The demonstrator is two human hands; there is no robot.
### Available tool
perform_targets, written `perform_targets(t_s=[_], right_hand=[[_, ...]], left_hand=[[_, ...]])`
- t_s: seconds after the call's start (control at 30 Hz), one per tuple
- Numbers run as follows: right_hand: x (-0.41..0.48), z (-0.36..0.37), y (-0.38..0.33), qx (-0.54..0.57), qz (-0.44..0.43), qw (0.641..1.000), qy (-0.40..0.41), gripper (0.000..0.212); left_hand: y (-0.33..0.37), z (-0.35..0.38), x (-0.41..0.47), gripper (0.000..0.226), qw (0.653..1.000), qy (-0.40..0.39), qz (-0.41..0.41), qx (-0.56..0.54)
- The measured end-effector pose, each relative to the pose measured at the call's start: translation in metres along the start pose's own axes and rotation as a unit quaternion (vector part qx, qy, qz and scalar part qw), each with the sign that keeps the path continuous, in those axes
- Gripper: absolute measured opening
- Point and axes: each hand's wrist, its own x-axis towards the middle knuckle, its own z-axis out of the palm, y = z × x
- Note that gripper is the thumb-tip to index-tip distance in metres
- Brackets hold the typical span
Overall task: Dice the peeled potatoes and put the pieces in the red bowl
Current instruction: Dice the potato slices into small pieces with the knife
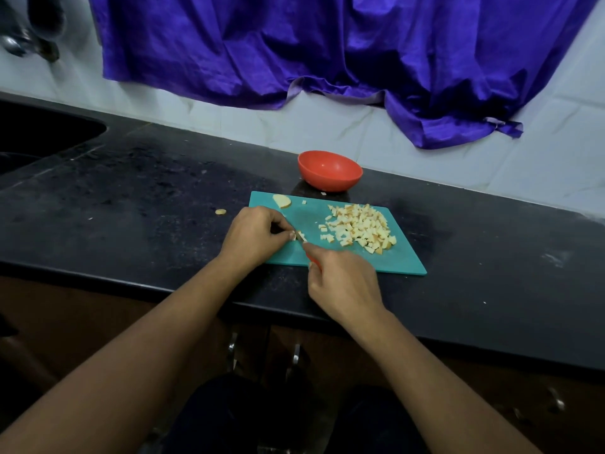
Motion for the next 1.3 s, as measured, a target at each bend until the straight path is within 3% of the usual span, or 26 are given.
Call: perform_targets(t_s=[0.4, 0.6, 0.77, 1.0, 1.3], right_hand=[[0.016, -0.007, 0.033, 0.11, 0.127, 0.986, 0.018, 0.042], [0.011, -0.002, 0.009, 0.117, 0.085, 0.989, 0.037, 0.045], [0.011, 0.004, -0.002, 0.121, 0.061, 0.99, 0.04, 0.045], [0.001, 0.009, 0.003, 0.115, 0.008, 0.993, 0.035, 0.043], [0.0, 0.007, 0.007, 0.125, -0.026, 0.99, 0.064, 0.043]], left_hand=[[-0.001, -0.002, 0.0, 0.013, 1.0, -0.003, -0.005, 0.001], [0.001, -0.004, -0.003, 0.028, 0.999, -0.009, -0.023, -0.035], [-0.001, -0.003, -0.003, 0.027, 0.998, -0.003, -0.02, -0.057], [-0.011, -0.002, 0.001, 0.033, 0.99, 0.1, -0.046, -0.09], [-0.006, -0.003, 0.001, 0.034, 0.993, 0.091, -0.045, -0.061]])
